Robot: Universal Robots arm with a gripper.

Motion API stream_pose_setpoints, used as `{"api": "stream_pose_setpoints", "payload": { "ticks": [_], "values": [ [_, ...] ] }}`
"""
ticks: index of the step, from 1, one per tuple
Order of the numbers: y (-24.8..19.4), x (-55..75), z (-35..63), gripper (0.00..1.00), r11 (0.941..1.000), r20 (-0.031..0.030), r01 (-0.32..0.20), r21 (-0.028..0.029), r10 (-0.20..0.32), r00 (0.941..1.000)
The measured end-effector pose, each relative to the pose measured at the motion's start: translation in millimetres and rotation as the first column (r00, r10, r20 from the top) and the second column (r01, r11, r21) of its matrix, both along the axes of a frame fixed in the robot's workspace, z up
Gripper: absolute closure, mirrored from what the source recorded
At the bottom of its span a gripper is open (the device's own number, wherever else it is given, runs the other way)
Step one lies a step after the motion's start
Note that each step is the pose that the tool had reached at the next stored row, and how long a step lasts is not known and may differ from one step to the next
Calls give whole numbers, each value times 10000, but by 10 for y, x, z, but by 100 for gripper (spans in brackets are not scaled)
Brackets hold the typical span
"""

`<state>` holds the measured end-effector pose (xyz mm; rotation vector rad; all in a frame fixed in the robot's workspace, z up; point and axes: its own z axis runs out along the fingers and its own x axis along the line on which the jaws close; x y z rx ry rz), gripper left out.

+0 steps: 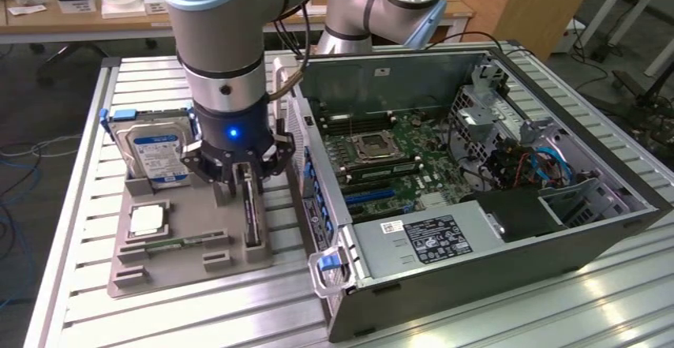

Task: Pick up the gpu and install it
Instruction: 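Pick up the gpu and move the gpu toward the slot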

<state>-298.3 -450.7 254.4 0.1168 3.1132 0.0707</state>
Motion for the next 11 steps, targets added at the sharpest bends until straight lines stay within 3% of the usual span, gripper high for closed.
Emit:
{"api": "stream_pose_setpoints", "payload": {
  "ticks": [11],
  "values": [
    [0,5,-82,57,10000,2,-1,5,1,10000]
  ]
}}
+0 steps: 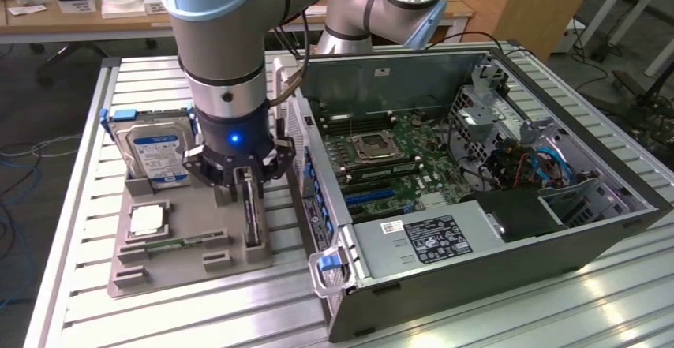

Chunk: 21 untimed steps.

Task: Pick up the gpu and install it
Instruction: 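Pick up the gpu and move the gpu toward the slot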

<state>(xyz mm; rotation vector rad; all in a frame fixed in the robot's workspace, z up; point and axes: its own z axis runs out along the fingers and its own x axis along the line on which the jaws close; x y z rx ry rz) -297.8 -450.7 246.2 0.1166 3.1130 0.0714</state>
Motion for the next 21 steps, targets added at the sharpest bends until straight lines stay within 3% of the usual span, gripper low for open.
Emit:
{"api": "stream_pose_setpoints", "payload": {
  "ticks": [6,21],
  "values": [
    [0,0,-88,57,10000,-2,0,0,0,10000],
    [-7,1,-128,57,10000,-1,-1,0,1,10000]
  ]
}}
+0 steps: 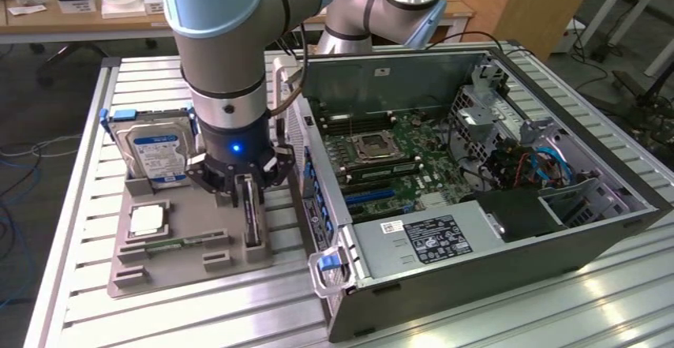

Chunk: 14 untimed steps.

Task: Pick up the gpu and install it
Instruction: 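Pick up the gpu and move the gpu toward the slot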

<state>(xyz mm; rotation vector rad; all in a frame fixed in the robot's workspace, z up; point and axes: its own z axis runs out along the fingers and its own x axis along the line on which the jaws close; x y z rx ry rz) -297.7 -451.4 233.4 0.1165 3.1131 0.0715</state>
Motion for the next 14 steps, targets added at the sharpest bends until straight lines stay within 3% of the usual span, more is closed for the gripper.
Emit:
{"api": "stream_pose_setpoints", "payload": {
  "ticks": [14],
  "values": [
    [-1,-1,-30,57,10000,-1,1,-1,-1,10000]
  ]
}}
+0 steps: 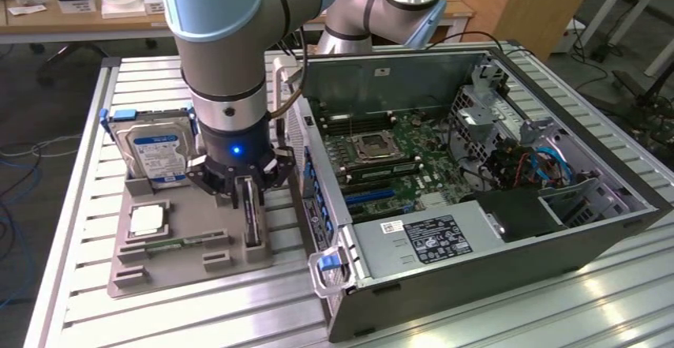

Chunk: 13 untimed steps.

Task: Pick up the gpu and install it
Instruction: 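Pick up the gpu and move the gpu toward the slot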

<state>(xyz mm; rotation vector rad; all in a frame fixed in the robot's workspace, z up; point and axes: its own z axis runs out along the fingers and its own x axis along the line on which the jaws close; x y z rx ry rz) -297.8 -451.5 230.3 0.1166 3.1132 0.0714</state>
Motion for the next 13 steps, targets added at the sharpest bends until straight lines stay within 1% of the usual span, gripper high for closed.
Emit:
{"api": "stream_pose_setpoints", "payload": {
  "ticks": [6,9,13],
  "values": [
    [-2,16,0,57,10000,-2,1,0,-1,10000],
    [-25,16,0,57,10000,-2,-1,0,1,10000],
    [-25,17,0,57,10000,0,0,0,0,10000]
  ]
}}
